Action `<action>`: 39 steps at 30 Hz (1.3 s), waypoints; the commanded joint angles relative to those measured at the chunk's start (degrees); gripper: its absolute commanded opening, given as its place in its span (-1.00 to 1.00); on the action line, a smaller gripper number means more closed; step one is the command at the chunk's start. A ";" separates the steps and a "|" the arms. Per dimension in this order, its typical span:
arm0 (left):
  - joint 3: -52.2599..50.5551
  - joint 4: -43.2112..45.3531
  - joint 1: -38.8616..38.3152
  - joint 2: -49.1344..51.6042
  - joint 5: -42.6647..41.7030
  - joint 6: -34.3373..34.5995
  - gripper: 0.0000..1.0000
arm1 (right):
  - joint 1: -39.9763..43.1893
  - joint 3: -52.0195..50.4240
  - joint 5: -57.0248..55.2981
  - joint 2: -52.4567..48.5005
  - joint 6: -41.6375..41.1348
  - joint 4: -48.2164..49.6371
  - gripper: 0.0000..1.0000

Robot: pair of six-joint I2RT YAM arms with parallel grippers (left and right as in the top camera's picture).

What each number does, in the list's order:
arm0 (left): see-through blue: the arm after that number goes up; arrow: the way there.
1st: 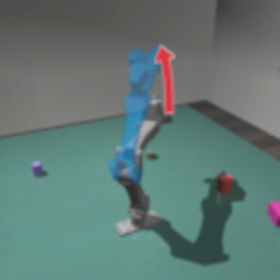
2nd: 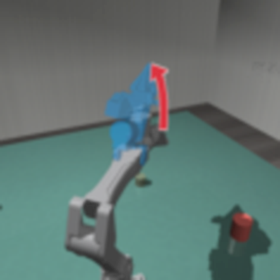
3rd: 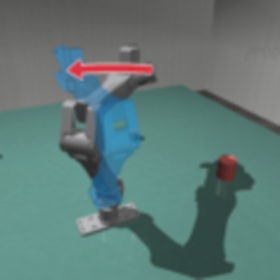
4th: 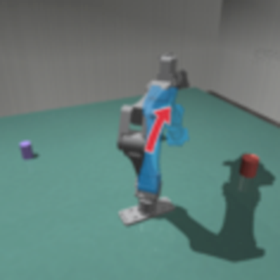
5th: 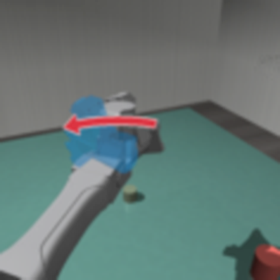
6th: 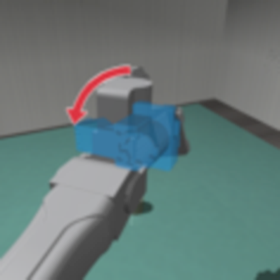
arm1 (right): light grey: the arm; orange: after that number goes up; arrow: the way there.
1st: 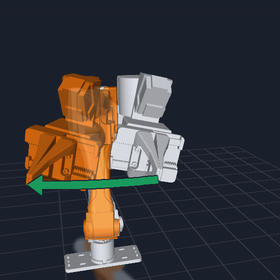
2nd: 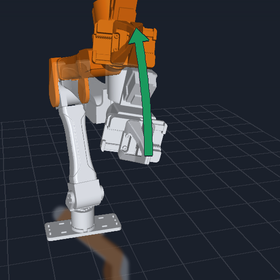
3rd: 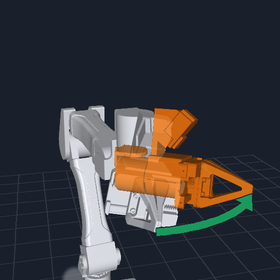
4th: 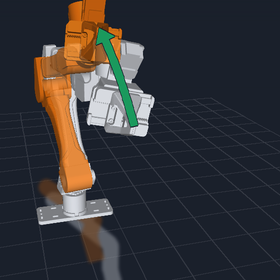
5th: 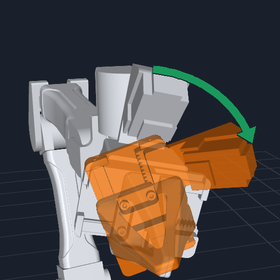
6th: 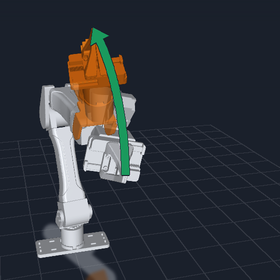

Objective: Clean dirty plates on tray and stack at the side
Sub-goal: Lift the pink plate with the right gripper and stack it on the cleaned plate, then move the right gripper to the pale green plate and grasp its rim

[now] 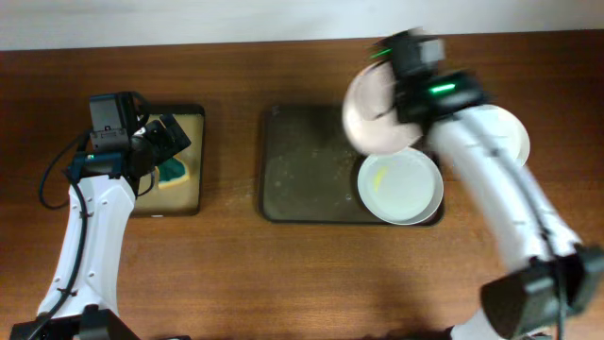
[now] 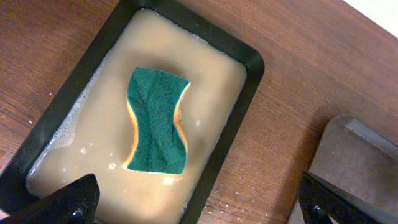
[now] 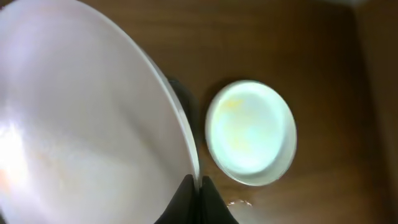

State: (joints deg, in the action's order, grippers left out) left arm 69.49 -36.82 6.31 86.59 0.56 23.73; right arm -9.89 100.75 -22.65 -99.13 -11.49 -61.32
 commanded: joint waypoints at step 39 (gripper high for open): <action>0.35 0.02 0.35 -0.04 -0.63 -0.04 0.99 | 15.87 -24.39 26.47 -4.42 -8.00 0.13 0.08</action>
State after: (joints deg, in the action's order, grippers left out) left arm 69.49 -36.86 6.31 86.59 0.36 23.73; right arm 6.31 82.19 5.23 -103.46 -16.60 -64.66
